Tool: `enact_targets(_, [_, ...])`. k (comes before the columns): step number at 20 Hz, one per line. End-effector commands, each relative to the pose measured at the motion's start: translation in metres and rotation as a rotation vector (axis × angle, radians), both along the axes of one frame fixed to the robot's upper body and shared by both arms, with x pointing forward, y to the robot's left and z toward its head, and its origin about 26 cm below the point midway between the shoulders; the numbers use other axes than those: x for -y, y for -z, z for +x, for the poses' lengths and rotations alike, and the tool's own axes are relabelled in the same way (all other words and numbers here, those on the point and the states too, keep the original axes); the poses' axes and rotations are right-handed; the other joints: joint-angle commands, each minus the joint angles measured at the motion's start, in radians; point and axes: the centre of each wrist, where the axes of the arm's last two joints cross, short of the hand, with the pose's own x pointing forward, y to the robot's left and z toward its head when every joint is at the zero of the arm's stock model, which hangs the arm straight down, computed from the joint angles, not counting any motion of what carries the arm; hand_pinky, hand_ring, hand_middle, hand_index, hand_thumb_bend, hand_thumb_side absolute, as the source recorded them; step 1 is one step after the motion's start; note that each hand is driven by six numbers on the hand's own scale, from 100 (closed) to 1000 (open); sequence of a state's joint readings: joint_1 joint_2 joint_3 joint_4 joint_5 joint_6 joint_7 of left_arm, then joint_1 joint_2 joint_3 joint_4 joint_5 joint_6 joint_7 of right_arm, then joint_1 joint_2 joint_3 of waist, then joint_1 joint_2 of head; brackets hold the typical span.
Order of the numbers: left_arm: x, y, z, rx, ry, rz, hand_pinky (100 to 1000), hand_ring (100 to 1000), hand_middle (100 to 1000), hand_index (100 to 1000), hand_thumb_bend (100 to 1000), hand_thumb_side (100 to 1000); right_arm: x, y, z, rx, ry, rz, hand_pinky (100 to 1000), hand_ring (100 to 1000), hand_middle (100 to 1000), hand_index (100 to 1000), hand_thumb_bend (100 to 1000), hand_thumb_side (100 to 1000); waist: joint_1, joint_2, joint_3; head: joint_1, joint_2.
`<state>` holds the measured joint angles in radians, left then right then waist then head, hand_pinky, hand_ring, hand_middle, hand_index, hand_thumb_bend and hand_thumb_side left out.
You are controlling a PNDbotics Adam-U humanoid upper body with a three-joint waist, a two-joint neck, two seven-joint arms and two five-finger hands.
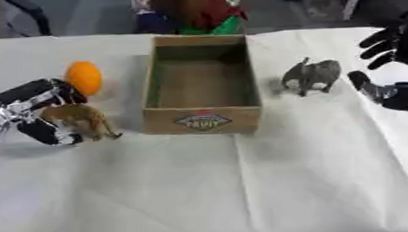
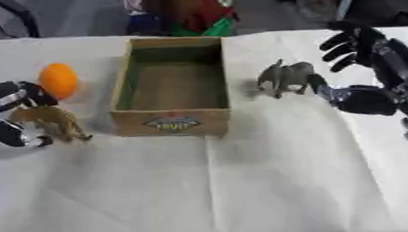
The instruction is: Pick up objects on the table and place them in the box.
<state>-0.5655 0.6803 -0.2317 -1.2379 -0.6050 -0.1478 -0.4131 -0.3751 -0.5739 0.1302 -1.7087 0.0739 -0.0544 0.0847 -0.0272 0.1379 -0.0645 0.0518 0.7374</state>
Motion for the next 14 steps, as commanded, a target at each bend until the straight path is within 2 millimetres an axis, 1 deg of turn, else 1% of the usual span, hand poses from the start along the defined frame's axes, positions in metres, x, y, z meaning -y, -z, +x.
enact_targets(1, [-0.001,-0.006,0.005,0.061,-0.003,0.023,679,661,605,715,485,100,0.001,-0.009,0.001,0.023,-0.006,-0.006,597,682,679,922,324,100,0.0,-0.015,-0.002,0.003,-0.008])
enact_targets(2, [-0.001,-0.005,0.005,0.074,-0.004,0.021,634,597,553,669,432,100,0.001,-0.009,0.001,0.023,-0.006,-0.005,597,682,679,922,325,100,0.0,-0.015,-0.002,0.003,-0.008])
enact_targets(3, [0.0,-0.004,0.006,0.086,-0.007,0.018,590,543,502,620,400,100,0.001,-0.009,0.001,0.023,-0.006,-0.006,597,682,679,922,325,100,0.001,-0.015,-0.002,0.003,-0.008])
enact_targets(4, [0.0,-0.004,0.006,0.099,-0.01,0.015,566,509,465,579,375,100,0.001,-0.009,0.001,0.023,-0.006,-0.005,597,682,679,922,327,100,0.001,-0.015,-0.002,0.003,-0.008])
enact_targets(5, [0.0,-0.004,0.006,0.115,-0.015,0.01,551,482,433,547,366,100,0.001,-0.009,0.0,0.023,-0.005,-0.005,597,682,679,922,328,100,0.001,-0.015,-0.002,0.003,-0.008])
enact_targets(6, [0.0,-0.004,0.006,0.131,-0.02,0.001,520,412,346,470,357,100,0.002,-0.009,0.0,0.022,-0.004,-0.004,597,682,679,922,329,100,0.001,-0.015,-0.002,0.002,-0.008])
enact_targets(7, [0.0,-0.004,0.005,0.148,-0.025,-0.01,518,404,336,462,357,100,0.002,-0.009,0.0,0.022,-0.004,-0.004,597,682,679,922,329,100,0.001,-0.015,-0.002,0.002,-0.008])
enact_targets(8, [0.0,-0.006,0.004,0.162,-0.03,-0.023,508,350,279,407,364,100,0.002,-0.009,0.0,0.022,-0.003,-0.004,597,682,679,922,330,100,0.002,-0.015,-0.002,0.001,-0.008])
enact_targets(10, [0.001,-0.01,0.003,0.181,-0.034,-0.045,509,328,243,372,377,100,0.002,-0.008,0.0,0.021,-0.002,-0.004,597,682,679,923,330,100,0.002,-0.015,-0.002,0.002,-0.008])
enact_targets(11, [0.002,-0.015,0.002,0.185,-0.031,-0.054,509,325,239,369,381,100,0.002,-0.008,0.0,0.021,-0.001,-0.004,597,682,679,923,330,100,0.003,-0.015,-0.001,0.002,-0.008])
enact_targets(14, [0.006,-0.035,0.0,0.199,-0.004,-0.067,515,321,234,364,397,100,0.003,-0.008,0.0,0.019,0.0,-0.006,597,682,679,923,331,100,0.004,-0.016,-0.002,0.002,-0.007])
